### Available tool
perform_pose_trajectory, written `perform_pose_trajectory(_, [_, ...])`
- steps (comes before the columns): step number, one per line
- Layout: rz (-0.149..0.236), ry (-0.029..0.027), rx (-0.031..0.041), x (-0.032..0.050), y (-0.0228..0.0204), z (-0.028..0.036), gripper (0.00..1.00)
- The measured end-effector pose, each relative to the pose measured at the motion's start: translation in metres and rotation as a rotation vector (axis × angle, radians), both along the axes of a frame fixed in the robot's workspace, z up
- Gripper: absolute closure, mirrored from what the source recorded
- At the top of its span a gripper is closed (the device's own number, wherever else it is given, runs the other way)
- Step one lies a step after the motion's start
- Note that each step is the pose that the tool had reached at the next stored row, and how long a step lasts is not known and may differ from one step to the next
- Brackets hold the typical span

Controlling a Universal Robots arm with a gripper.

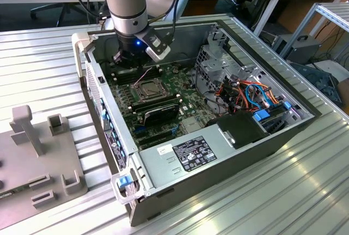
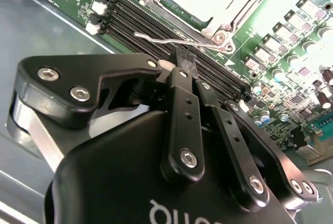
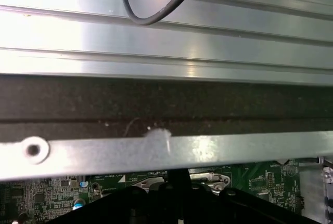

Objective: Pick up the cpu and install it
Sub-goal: 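Install the first cpu locking lever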

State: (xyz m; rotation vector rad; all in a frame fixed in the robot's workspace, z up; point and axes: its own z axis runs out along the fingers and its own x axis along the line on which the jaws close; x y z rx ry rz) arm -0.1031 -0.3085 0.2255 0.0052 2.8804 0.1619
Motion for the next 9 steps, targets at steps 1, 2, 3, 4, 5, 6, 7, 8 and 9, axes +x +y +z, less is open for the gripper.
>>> perform_pose_trajectory(1, [0.0, -0.0001, 0.0, 0.0, 0.0, 0.0, 0.89])
perform_pose_trajectory(2, [0.0, -0.0002, 0.0, 0.0001, 0.0, -0.0001, 0.89])
perform_pose_trajectory(3, [-0.001, -0.0001, 0.0, 0.0001, 0.0, 0.0, 0.89])
perform_pose_trajectory(4, [-0.001, -0.0001, 0.0, 0.0001, 0.0, 0.0, 0.89])
perform_pose_trajectory(5, [-0.001, -0.0001, 0.0, 0.0001, 0.0, 0.0, 0.89])
perform_pose_trajectory(6, [-0.001, -0.0001, 0.0, 0.0006, 0.0001, -0.0001, 0.89])
perform_pose_trajectory(7, [-0.001, -0.0002, 0.0001, 0.0008, 0.0001, -0.0003, 0.89])
perform_pose_trajectory(8, [-0.001, 0.0, -0.0001, 0.0014, 0.0001, -0.0007, 0.89])
perform_pose_trajectory(9, [-0.001, 0.0, -0.0001, 0.0016, 0.0, -0.001, 0.89])
